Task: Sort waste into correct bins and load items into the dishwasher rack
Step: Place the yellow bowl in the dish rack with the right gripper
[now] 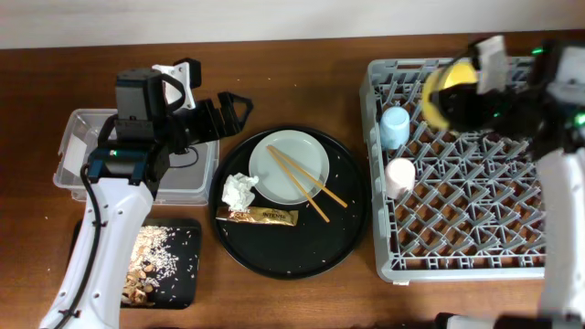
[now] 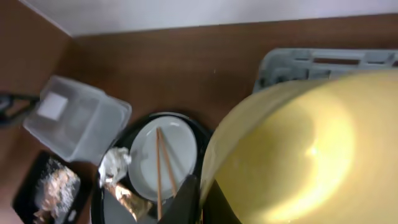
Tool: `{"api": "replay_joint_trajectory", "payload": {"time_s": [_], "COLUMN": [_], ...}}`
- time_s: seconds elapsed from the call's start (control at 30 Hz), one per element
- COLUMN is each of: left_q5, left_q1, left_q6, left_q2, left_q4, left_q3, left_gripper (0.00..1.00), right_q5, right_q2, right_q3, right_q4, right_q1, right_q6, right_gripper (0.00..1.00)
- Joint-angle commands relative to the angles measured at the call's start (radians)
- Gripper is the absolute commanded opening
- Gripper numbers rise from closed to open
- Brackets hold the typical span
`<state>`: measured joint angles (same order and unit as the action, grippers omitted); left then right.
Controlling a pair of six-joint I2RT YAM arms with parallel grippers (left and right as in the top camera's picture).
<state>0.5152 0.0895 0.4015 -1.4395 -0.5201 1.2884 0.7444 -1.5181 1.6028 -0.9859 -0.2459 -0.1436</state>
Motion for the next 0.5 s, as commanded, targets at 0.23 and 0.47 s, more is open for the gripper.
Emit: {"api": "replay_joint_trajectory", "payload": {"time_s": [0.23, 0.47], "left_q5": [0.0, 0.0], "left_q1": [-0.001, -0.001], "left_q6": [-0.002, -0.002], "left_q2": [0.013, 0.013], "left_q4": [0.002, 0.002], "left_q3": [0.008, 0.008], "left_gripper": [1.0, 0.99], "right_q5": [0.797, 0.346], "right_q2": [-0.544, -0.562], "right_q3": [0.013, 0.013], "right_q4": [0.288, 0.12], "right_q1": [-0.194, -0.248], "right_q6": [-0.114, -0.111], "right_gripper": [0.04, 0.04]}}
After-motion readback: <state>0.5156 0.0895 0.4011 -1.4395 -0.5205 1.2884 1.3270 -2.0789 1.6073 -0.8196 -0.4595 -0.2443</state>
